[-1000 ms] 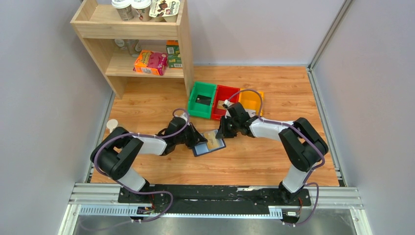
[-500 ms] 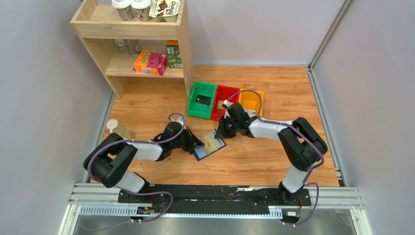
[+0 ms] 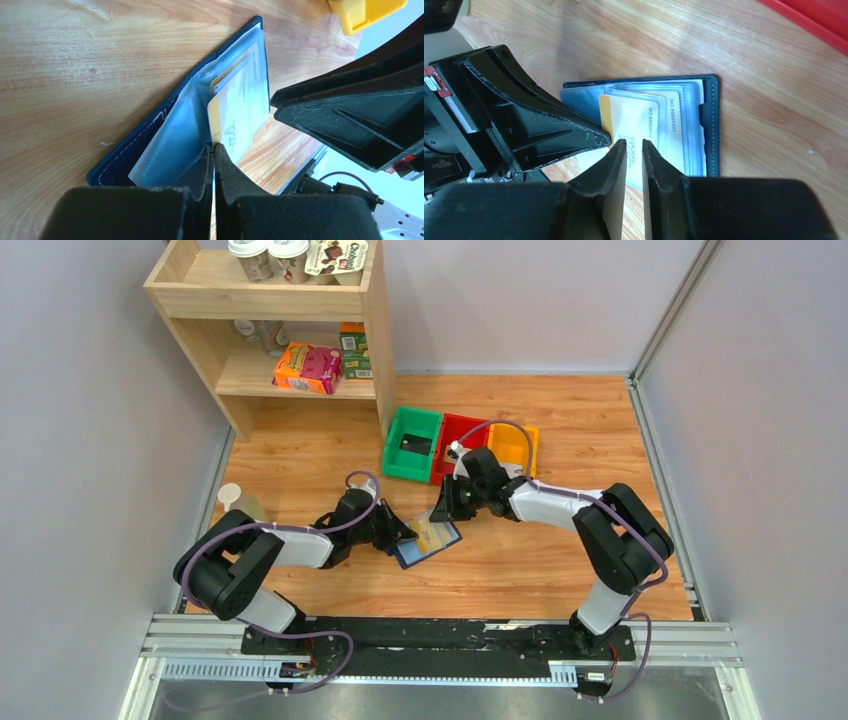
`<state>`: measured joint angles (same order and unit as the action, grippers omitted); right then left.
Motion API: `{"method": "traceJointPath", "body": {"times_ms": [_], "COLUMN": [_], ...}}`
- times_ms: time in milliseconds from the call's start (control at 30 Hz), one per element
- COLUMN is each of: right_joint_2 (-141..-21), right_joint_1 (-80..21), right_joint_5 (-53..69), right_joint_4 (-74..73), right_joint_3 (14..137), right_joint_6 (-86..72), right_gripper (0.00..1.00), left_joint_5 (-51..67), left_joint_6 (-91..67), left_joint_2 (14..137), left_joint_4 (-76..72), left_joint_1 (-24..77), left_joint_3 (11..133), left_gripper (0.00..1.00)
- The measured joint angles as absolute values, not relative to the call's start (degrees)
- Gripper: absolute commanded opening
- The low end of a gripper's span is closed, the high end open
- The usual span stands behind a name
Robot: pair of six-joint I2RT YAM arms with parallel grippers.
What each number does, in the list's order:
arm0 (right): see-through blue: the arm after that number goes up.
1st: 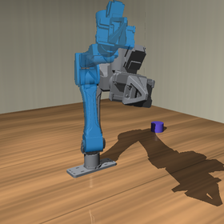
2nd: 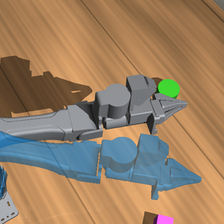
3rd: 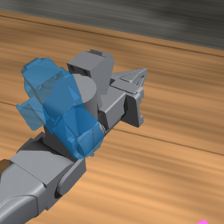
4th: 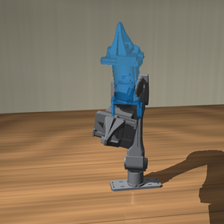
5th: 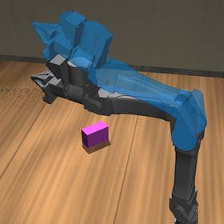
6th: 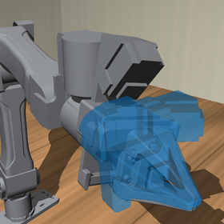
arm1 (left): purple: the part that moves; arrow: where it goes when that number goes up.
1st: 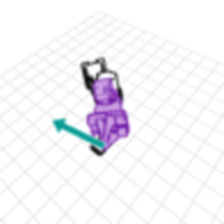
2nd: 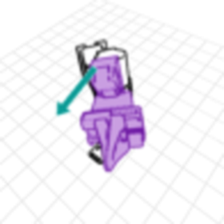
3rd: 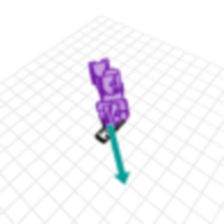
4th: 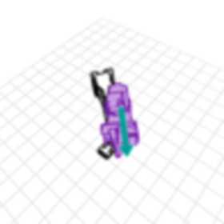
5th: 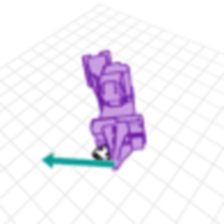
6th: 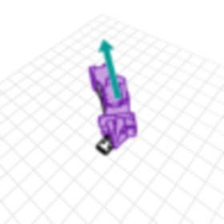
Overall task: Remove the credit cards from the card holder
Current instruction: Remove the credit card from the card holder.
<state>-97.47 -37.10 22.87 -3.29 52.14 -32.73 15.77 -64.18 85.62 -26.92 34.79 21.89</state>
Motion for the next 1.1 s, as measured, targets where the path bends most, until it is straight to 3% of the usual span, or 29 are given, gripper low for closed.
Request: {"method": "traceJointPath", "body": {"times_ms": [600,767,867,1100], "right_joint_2": [-101.69,-101.73,-101.84,-101.93], "right_joint_1": [-34.79,-34.79,-34.72,-34.68], "right_joint_5": [26.15,26.20,26.44,26.63], "right_joint_4": [2.46,2.52,2.68,2.83], "right_joint_3": [49.43,49.43,49.43,49.43], "right_joint_6": [-33.89,-33.87,-33.89,-34.13], "right_gripper": [0.12,0.12,0.12,0.12], "left_joint_5": [15.07,14.57,14.52,15.03], "left_joint_6": [-64.27,-64.27,-64.40,-65.32], "left_joint_2": [84.84,84.12,84.27,86.35], "left_joint_4": [-26.81,-26.83,-26.85,-29.45], "left_joint_1": [34.79,34.79,34.79,34.79], "left_joint_3": [21.17,20.62,20.62,20.62], "left_gripper": [0.00,0.21,0.28,0.25]}}
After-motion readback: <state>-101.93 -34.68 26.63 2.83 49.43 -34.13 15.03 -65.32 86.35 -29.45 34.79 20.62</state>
